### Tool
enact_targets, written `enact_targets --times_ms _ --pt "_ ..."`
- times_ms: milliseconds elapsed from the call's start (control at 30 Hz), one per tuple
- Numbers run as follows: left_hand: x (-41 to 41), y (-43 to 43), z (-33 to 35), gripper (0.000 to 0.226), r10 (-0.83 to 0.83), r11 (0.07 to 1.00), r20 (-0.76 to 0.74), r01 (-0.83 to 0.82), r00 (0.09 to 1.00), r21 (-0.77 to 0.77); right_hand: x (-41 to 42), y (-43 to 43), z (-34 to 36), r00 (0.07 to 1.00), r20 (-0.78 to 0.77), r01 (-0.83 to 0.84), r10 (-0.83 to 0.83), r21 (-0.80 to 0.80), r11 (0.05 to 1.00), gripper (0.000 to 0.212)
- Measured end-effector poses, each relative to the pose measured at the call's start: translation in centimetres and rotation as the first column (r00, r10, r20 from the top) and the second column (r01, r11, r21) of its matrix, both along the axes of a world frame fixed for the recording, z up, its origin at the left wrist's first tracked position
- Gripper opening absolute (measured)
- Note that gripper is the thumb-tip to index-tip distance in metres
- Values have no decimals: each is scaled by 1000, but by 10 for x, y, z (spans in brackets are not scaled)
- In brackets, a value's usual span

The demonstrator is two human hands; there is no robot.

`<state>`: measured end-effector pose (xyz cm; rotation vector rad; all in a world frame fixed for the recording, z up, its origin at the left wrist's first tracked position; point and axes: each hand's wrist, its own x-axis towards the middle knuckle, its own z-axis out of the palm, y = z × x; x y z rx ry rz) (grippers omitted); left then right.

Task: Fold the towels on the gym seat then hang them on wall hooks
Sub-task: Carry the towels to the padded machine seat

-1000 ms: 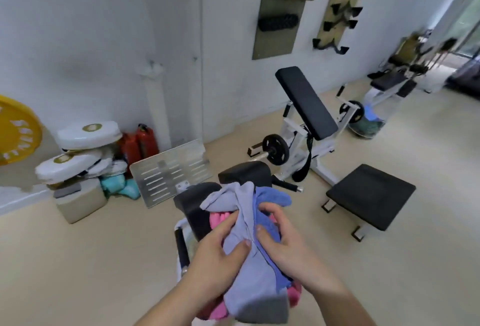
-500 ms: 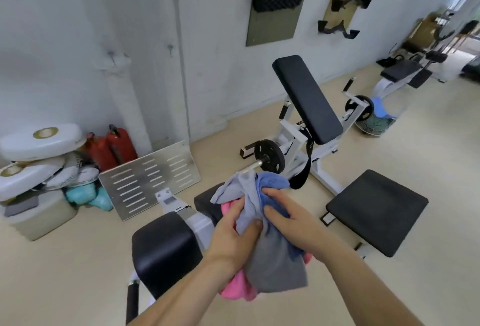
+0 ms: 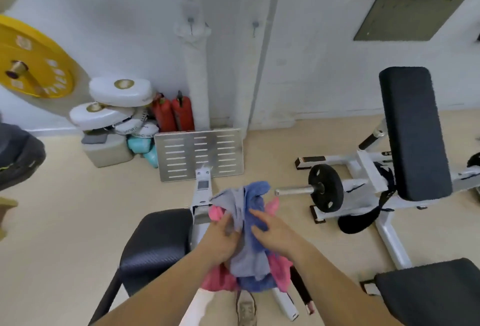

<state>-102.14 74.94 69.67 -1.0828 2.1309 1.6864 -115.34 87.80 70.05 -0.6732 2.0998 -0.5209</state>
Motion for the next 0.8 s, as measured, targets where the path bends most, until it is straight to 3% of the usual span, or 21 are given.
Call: enact_targets --times_ms 67,133,333,500,600,700,800 --pt "2 -1 -22 38 2 999 85 2 996 -37 -9 3 -39 988 -57 -138 146 124 983 69" --pt "7 1 -33 54 -4 998 156 14 988 -63 -15 4 -55 978 -91 -168 185 167 971 66" --pt "24 23 -33 81 32 989 128 -13 991 -145 -26 14 -51 977 -116 -180 177 -15 983 78" --pt "30 39 -46 69 139 931 8 -128 990 -341 -34 32 -56 968 -163 -209 192 -96 973 63" --pt "30 41 -51 71 127 914 -1 -117 992 -387 -37 33 -57 992 -127 -23 -7 -233 972 33" --pt "26 37 -50 90 -29 899 163 97 986 -426 -44 25 -47 978 47 206 -201 -288 935 20" --pt "21 38 -48 82 -156 786 220 256 963 -563 -46 26 -47 979 24 202 -204 -293 934 18"
